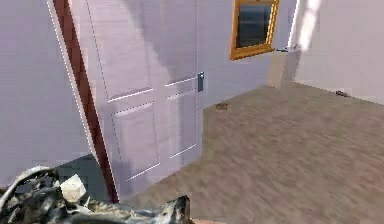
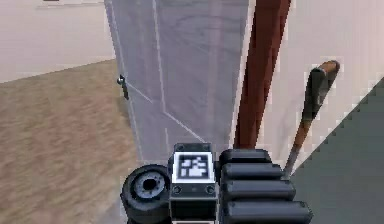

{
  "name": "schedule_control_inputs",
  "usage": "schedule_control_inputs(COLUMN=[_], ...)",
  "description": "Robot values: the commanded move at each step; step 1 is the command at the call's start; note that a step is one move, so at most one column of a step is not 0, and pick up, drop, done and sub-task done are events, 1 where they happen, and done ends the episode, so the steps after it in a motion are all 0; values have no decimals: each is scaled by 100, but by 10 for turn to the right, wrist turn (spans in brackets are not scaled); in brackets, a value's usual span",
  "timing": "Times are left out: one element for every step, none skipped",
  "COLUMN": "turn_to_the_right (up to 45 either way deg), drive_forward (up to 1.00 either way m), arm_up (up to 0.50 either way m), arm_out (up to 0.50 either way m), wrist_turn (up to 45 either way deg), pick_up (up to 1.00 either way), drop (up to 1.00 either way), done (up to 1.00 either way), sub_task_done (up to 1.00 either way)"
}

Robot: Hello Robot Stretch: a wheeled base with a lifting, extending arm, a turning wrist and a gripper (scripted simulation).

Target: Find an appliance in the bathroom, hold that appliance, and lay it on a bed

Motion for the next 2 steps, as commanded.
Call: schedule_control_inputs(turn_to_the_right=[450,30], drive_forward=[0,0], arm_up=[0,0], arm_out=[0,0], wrist_turn=[0,0], pick_up=[0,0], drop=[0,0], done=[0,0], sub_task_done=[0,0])
